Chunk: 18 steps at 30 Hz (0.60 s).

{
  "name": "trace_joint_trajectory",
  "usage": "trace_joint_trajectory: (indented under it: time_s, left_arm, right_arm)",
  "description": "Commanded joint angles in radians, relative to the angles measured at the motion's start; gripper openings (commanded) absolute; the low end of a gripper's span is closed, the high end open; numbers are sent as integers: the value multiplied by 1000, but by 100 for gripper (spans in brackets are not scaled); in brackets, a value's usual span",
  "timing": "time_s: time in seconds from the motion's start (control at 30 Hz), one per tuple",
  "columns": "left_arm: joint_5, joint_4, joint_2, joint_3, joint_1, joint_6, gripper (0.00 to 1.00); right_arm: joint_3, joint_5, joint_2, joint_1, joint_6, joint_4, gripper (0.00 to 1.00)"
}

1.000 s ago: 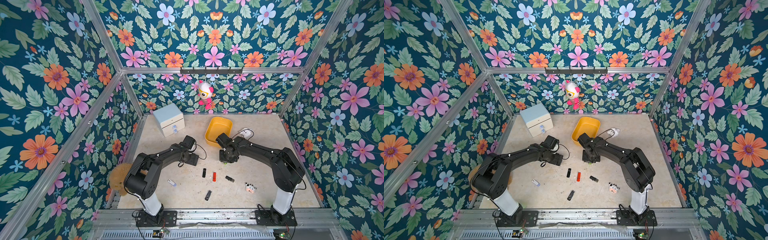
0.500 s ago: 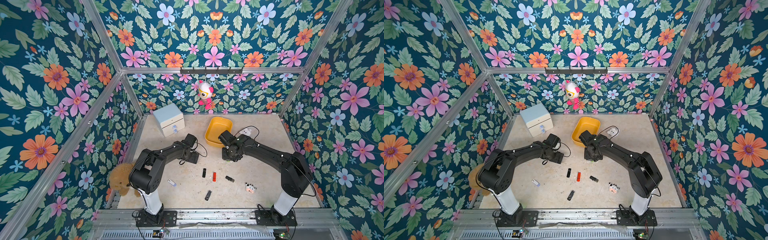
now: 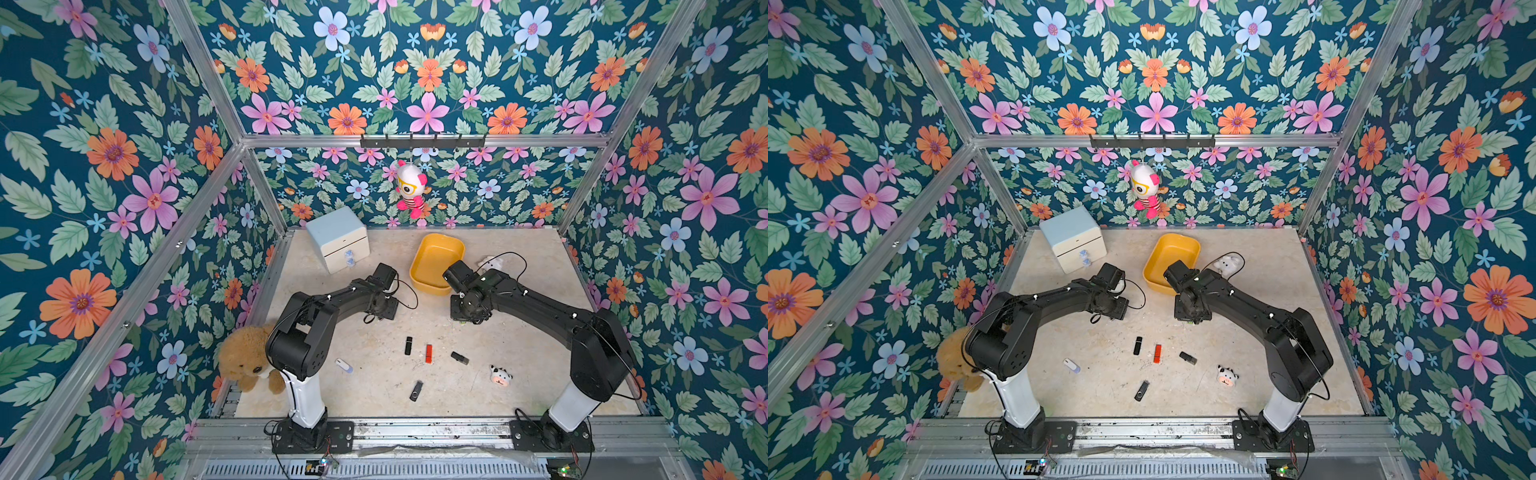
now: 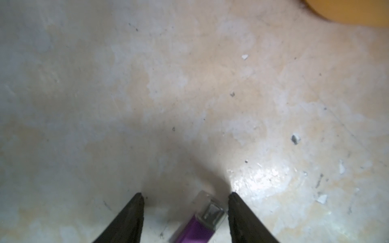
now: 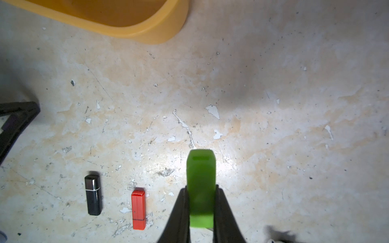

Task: Put the usb flash drive into the storage box
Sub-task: Pick up the USB flash from the center of the board.

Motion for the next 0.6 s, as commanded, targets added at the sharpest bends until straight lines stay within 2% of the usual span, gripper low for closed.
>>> trace_joint_trajectory:
  time_s: [0.0, 0.13, 0.23, 0.47, 0.57]
  left_arm:
    - [41, -114, 11, -17, 2, 10, 64]
    - [69, -109, -8, -34, 2, 9, 76]
    - [101, -91, -32, -55, 1, 18, 77]
    - [78, -139, -34, -66, 1, 25, 68]
    - [93, -142, -31, -75, 1, 23, 61]
  right_arm:
    - [1, 14, -13, -7, -8, -12, 0]
    - [4, 14, -16, -16, -13, -15, 0]
    - [4, 10, -15, -17, -14, -15, 0]
    - [3, 3, -11, -16, -12, -8, 0]
    - [10, 3, -8, -17, -12, -9, 0]
